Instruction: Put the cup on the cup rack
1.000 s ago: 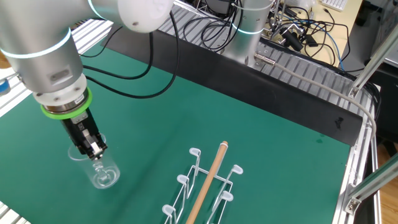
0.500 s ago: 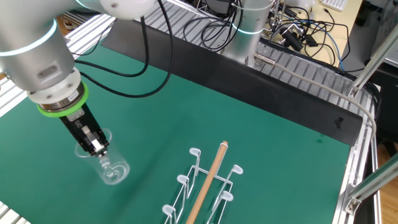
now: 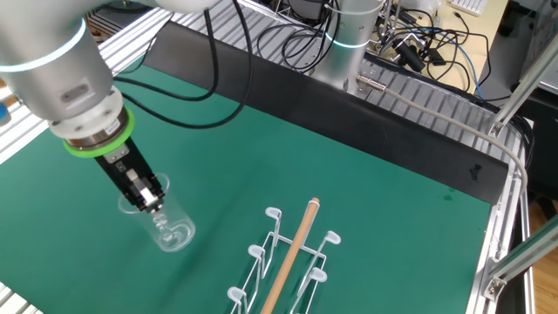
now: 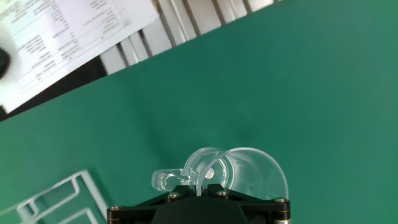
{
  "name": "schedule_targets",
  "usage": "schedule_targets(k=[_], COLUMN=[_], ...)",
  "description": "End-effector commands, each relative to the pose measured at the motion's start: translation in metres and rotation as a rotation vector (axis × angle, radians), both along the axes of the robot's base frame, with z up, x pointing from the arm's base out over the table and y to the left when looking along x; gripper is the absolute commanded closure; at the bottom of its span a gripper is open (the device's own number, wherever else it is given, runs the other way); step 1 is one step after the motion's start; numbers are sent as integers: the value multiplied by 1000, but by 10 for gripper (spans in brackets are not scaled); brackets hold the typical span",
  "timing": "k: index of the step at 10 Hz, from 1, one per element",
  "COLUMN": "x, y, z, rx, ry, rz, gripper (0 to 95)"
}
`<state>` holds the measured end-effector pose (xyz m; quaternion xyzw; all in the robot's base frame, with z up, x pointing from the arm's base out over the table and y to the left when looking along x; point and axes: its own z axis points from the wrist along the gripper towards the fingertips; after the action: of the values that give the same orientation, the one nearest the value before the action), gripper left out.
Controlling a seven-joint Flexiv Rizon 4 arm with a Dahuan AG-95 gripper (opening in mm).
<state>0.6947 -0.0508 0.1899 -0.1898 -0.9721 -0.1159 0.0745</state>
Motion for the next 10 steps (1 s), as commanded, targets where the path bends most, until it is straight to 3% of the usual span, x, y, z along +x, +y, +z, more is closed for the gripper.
schedule_targets(k=[1,5,8,10], x=[-2,-12,-22,-26], y=[2,16,23,28], z=[5,16,29,34], rx=[25,36,98,98], ry=[13,37,74,80], rz=[-13,-40,-74,-81], gripper=[950,950,950,950])
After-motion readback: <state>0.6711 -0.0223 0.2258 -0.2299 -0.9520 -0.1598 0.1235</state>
